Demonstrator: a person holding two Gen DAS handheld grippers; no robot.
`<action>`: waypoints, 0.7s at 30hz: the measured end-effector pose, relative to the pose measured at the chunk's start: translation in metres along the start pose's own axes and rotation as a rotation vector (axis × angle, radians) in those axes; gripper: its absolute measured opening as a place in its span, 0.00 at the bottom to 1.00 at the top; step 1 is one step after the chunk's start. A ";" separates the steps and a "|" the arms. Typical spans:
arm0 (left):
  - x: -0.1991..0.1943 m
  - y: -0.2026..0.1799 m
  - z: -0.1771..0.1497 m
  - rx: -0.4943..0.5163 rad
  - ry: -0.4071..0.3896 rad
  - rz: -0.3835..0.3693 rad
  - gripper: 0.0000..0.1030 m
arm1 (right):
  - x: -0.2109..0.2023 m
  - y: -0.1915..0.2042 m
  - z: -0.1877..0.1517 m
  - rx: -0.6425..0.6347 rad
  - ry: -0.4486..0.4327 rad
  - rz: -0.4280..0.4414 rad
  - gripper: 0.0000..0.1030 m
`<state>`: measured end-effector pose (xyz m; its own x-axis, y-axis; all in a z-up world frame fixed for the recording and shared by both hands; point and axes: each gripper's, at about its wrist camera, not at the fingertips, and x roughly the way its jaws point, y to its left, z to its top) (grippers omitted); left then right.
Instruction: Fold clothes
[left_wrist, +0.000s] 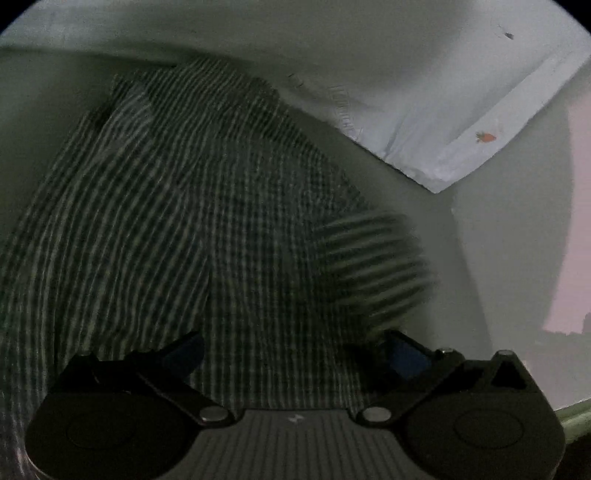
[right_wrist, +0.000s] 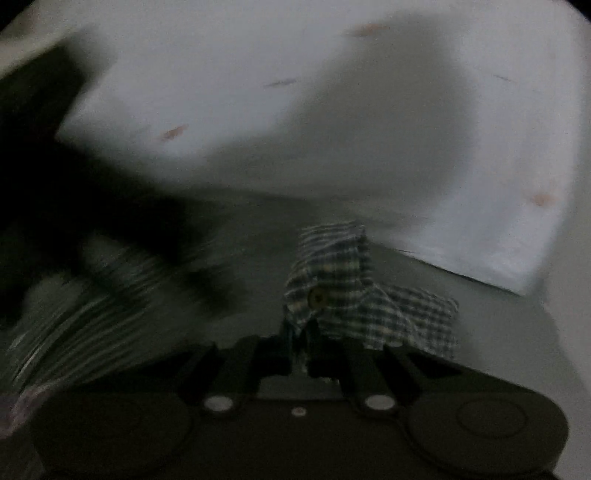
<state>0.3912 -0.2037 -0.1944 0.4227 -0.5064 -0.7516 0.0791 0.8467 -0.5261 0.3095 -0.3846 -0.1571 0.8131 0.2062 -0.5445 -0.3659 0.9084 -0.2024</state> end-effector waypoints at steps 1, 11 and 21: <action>0.005 0.004 -0.003 -0.014 0.015 0.001 1.00 | 0.004 0.017 -0.003 -0.050 0.020 0.031 0.06; 0.053 0.024 -0.036 -0.089 0.091 0.074 0.99 | 0.021 0.060 -0.034 -0.188 0.159 0.112 0.06; 0.069 -0.006 -0.027 0.026 0.020 0.214 0.19 | -0.010 0.040 -0.038 -0.103 0.159 0.129 0.13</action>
<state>0.3955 -0.2483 -0.2536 0.4142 -0.3173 -0.8531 0.0131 0.9392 -0.3430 0.2698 -0.3645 -0.1906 0.6780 0.2506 -0.6910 -0.5131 0.8345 -0.2008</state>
